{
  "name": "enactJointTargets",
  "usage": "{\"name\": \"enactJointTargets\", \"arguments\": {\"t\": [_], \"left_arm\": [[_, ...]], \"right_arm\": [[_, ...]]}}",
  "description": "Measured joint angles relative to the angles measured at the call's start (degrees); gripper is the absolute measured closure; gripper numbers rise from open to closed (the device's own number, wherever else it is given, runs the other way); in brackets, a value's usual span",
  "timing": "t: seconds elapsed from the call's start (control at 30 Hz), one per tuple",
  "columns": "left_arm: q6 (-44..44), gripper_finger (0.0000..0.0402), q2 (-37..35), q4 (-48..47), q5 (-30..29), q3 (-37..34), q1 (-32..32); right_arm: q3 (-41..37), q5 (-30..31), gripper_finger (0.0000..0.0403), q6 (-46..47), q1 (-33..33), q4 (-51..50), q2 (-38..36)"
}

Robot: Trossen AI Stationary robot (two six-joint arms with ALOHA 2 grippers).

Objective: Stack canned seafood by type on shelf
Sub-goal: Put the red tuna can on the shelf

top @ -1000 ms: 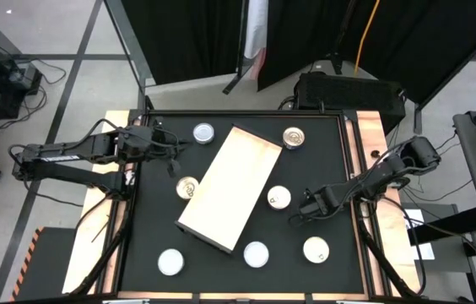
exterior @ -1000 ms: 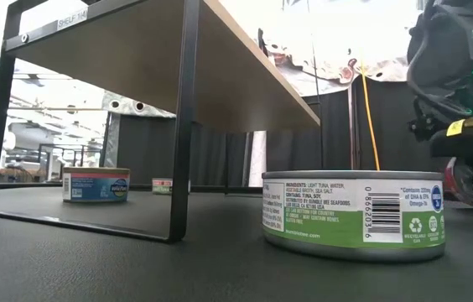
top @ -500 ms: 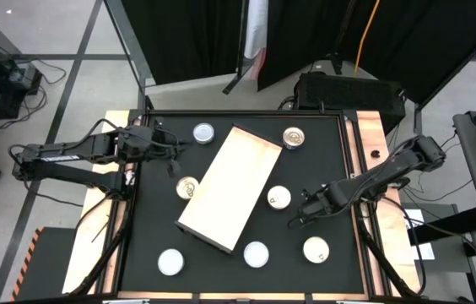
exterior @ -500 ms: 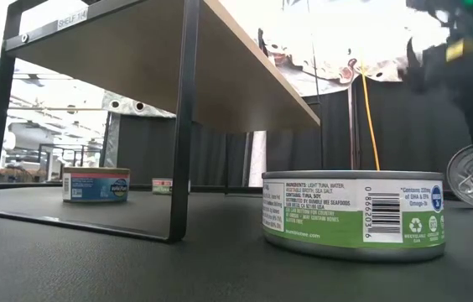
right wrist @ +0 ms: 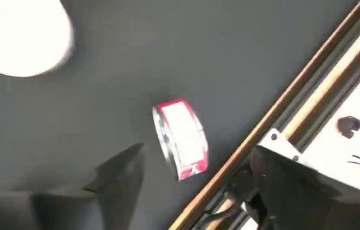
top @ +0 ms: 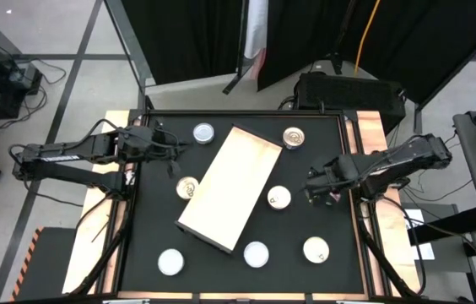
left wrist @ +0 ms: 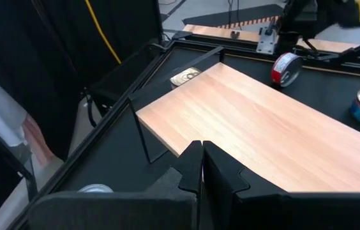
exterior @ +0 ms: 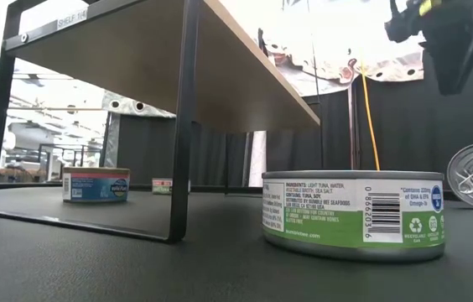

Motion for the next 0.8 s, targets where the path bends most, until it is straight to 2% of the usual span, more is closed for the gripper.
{"name": "enactJointTargets", "arguments": {"t": [0.1,0.2,0.27,0.8], "left_arm": [[0.00,0.0384,0.00,0.00,0.77,0.00,-0.20],[-0.02,0.0384,-0.02,0.06,0.77,0.00,-0.49],[-0.01,0.0384,0.00,0.33,0.77,0.00,-0.71],[-0.09,0.0384,0.00,1.84,0.82,0.00,-0.73]], "right_arm": [[-4.21,-2.48,0.0058,-2.75,-1.49,3.84,-0.39],[-7.95,-6.79,0.0036,-4.65,-2.25,10.27,-0.22],[-9.69,-9.01,0.0033,-5.70,-2.43,10.26,-0.26],[-15.94,-9.04,0.0033,-17.26,-9.98,12.86,-1.00]]}}
